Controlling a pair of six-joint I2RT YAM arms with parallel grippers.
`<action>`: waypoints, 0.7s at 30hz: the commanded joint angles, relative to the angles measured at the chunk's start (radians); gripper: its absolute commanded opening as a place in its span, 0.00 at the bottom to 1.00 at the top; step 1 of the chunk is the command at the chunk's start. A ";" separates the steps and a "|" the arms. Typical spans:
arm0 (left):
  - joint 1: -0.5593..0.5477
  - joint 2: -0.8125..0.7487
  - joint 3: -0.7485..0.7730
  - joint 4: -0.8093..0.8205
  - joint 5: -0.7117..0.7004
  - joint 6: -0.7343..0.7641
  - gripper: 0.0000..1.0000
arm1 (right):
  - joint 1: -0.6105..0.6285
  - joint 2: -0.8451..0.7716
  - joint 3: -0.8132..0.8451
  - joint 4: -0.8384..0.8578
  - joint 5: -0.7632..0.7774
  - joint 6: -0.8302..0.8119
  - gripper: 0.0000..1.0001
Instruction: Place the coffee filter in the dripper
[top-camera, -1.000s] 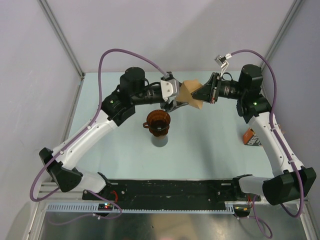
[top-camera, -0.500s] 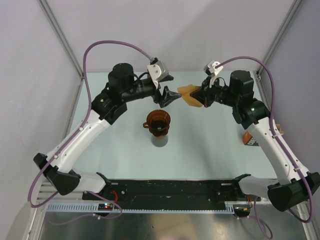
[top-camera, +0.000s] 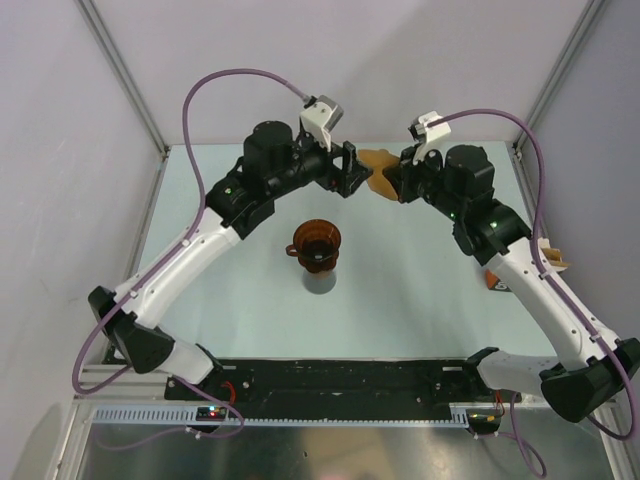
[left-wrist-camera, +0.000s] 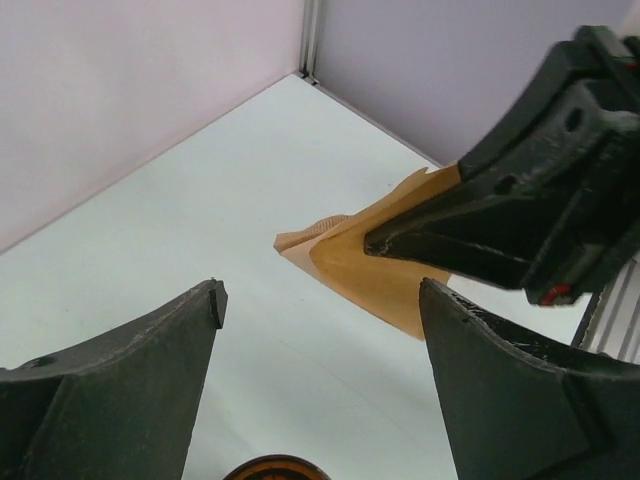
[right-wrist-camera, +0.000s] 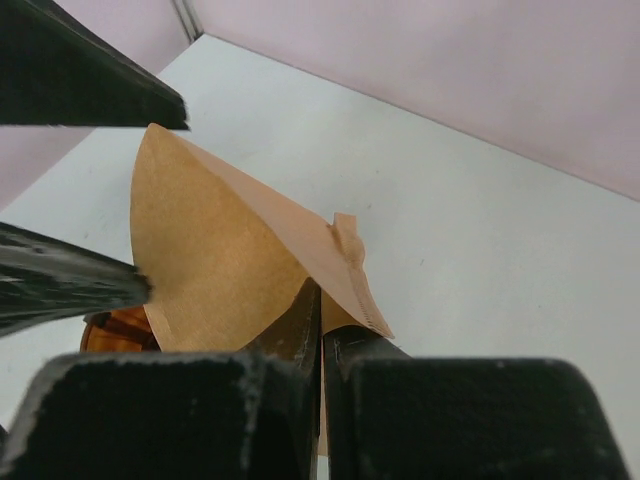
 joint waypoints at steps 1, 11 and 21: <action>-0.009 0.041 0.078 0.031 -0.087 -0.096 0.84 | 0.033 0.004 0.041 0.081 0.107 0.043 0.00; -0.021 0.107 0.108 0.003 -0.189 -0.096 0.66 | 0.131 0.009 0.041 0.156 0.315 -0.008 0.02; -0.009 0.128 0.119 -0.014 -0.166 -0.141 0.42 | 0.172 0.016 0.040 0.184 0.384 -0.011 0.01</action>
